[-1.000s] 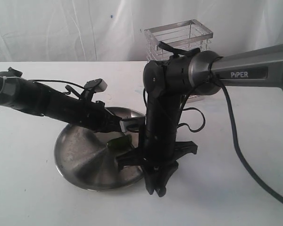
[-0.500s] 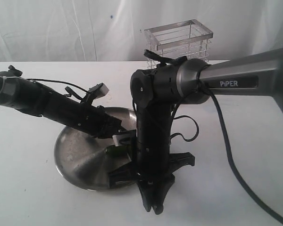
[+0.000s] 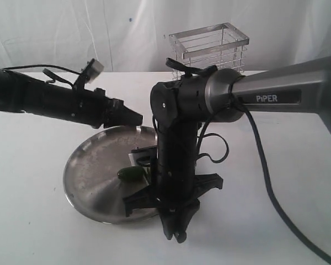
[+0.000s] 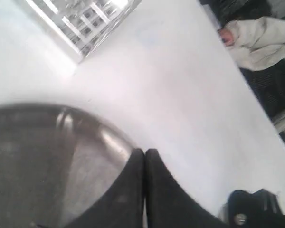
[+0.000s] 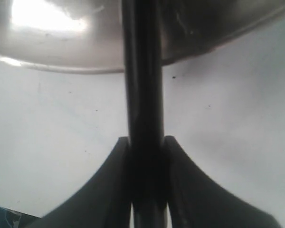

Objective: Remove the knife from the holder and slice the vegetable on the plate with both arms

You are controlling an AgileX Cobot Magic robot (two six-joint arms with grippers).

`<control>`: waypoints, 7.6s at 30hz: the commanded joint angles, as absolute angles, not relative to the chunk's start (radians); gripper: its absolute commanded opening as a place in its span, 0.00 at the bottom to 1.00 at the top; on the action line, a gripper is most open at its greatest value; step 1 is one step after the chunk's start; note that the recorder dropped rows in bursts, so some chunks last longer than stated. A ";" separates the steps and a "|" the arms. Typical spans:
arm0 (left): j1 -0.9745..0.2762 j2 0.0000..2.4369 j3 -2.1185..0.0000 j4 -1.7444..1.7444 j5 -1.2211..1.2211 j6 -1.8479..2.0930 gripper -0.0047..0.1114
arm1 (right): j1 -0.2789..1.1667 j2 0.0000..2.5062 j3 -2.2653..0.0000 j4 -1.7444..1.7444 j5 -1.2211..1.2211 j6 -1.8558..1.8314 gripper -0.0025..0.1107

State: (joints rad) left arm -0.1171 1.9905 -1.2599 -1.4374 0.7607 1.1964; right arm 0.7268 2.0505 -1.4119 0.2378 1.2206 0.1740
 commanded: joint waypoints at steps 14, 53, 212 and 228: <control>-0.092 1.943 -1.151 -1.540 0.737 1.319 0.04 | 0.787 1.947 -1.417 0.183 1.180 0.285 0.02; -0.094 1.945 -1.147 -1.510 0.759 1.366 0.04 | 0.829 1.947 -1.347 0.228 1.082 0.375 0.02; -0.142 1.986 -0.973 -1.312 0.610 1.313 0.04 | 0.906 1.999 -1.335 0.280 1.121 0.347 0.02; -0.142 1.888 -0.940 -1.374 0.558 1.343 0.04 | 0.906 1.999 -1.335 0.277 1.121 0.347 0.02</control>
State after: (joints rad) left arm -0.1396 1.9259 -0.9476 -1.3815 0.5518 1.3314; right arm 0.9062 2.0019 -1.3373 0.2860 1.1201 0.3533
